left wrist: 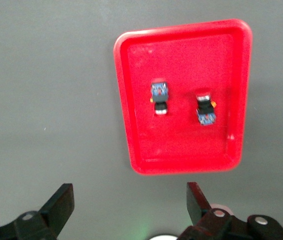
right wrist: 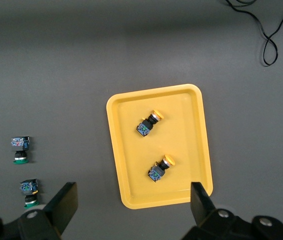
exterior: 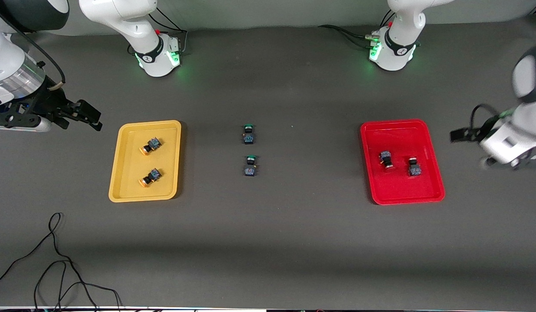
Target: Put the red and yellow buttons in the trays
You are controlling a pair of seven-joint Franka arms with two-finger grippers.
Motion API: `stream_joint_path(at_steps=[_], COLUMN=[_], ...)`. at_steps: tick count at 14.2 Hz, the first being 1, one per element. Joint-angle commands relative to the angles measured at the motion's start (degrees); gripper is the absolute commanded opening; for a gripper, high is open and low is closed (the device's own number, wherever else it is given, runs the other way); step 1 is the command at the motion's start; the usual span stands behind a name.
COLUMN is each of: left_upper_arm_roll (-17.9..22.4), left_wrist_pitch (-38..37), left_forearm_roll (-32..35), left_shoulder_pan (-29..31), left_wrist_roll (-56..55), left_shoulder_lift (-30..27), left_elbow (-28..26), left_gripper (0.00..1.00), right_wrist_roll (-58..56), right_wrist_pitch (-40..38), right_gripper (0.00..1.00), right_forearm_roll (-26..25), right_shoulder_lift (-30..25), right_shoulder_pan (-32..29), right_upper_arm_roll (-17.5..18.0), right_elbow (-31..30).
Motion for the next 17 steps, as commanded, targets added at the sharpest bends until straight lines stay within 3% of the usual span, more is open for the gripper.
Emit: stream_joint_path(at_steps=[1, 4, 7, 11, 17], left_upper_arm_roll=[1.48, 10.35, 9.59, 8.70, 8.70], left_wrist_pitch=[-3.49, -8.68, -11.59, -11.33, -11.86], left_forearm_roll=[-1.55, -2.59, -4.10, -4.10, -4.01], left_shoulder_pan=[-1.67, -13.09, -14.08, -13.91, -13.82], left_wrist_roll=[1.73, 1.03, -2.91, -3.37, -2.93], left_shoulder_lift=[-4.88, -3.40, -0.50, -0.84, -0.84], left_elbow=[1.00, 8.73, 14.89, 14.38, 14.46], left_gripper=[1.00, 1.00, 1.00, 1.00, 1.00], right_wrist_roll=[-1.97, -2.32, -5.57, -6.10, -9.09], right_wrist_pitch=[-2.71, -4.03, -5.79, -7.46, -9.57], right_gripper=[1.00, 1.00, 1.00, 1.00, 1.00], right_forearm_roll=[1.42, 1.51, 1.51, 5.62, 5.29], right_shoulder_lift=[2.46, 5.62, 6.07, 5.37, 5.72], right_shoulder_pan=[-0.51, -0.69, -0.69, -0.69, -0.69], right_upper_arm_roll=[0.03, 0.03, -0.58, -2.16, -2.69], right_elbow=[3.96, 7.91, 8.72, 9.07, 9.77])
